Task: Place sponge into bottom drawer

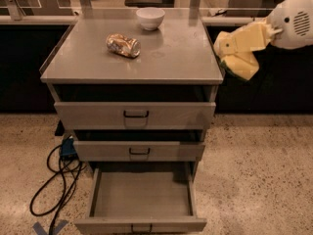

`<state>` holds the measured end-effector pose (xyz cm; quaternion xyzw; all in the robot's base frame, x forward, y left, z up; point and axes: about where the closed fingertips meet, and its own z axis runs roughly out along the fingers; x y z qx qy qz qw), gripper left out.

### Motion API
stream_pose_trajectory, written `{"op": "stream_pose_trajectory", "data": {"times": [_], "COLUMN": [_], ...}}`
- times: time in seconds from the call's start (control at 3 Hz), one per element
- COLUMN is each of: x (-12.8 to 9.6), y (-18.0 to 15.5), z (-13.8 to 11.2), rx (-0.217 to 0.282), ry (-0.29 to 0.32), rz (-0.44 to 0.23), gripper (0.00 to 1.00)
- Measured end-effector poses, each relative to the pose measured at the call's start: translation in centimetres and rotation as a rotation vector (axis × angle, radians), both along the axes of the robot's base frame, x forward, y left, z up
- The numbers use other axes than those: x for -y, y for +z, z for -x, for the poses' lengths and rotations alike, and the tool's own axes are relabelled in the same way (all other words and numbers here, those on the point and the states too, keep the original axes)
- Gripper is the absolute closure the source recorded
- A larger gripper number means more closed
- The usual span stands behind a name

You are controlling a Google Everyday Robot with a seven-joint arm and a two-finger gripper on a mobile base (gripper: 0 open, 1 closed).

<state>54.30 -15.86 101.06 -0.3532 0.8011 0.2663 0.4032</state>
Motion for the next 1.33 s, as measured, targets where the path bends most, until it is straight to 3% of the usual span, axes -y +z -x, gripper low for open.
{"op": "stream_pose_trajectory", "data": {"times": [0.33, 0.67, 1.0, 1.33], "x": [-0.3, -0.4, -0.5, -0.5], "y": [-3.4, -12.6, -15.8, -15.8], "z": [1.0, -0.1, -0.1, -0.1], "rx": [0.098, 0.054, 0.042, 0.042], "ry": [-0.040, -0.095, -0.124, -0.124], "rz": [0.108, 0.154, 0.166, 0.166], "gripper": [1.00, 1.00, 1.00, 1.00]}}
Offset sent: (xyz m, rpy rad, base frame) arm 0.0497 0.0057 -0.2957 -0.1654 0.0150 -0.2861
